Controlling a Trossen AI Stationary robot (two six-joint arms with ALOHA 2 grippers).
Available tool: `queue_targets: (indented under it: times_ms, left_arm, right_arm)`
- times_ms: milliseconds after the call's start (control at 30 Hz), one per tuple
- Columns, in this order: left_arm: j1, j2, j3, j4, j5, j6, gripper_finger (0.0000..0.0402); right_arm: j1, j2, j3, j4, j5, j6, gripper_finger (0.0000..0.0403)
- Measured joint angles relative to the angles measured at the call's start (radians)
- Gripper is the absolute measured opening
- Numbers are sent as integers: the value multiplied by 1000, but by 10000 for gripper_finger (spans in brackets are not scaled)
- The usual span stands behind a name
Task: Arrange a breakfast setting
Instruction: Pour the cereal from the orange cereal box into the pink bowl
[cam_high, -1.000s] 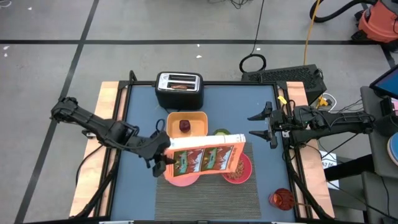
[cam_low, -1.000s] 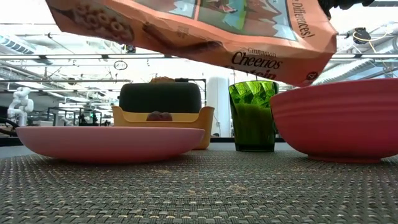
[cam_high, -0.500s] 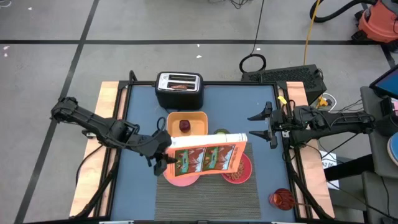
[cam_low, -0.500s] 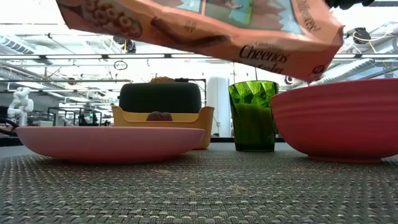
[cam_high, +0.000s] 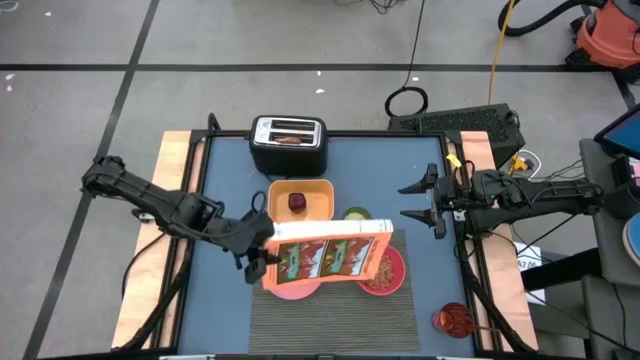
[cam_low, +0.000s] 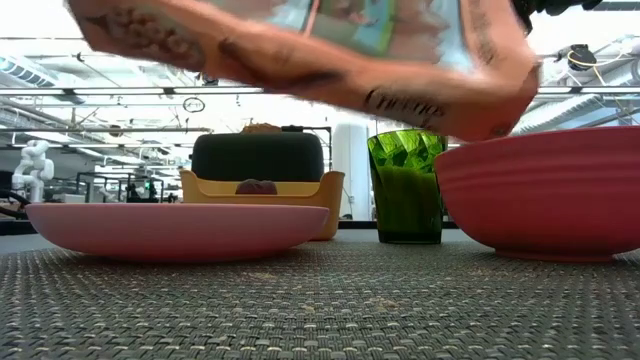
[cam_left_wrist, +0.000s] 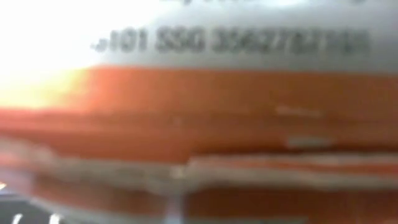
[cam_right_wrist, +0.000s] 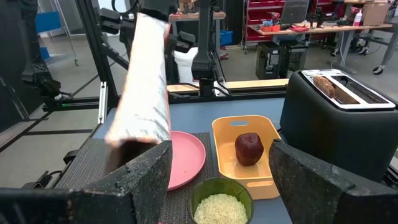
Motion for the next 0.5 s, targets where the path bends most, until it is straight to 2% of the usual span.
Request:
queue_targets:
  times_ms: [500]
  left_arm:
    - [0,-3,0,9,-6,-8,186]
  right_arm:
    - [0,0,0,0,0,0,258]
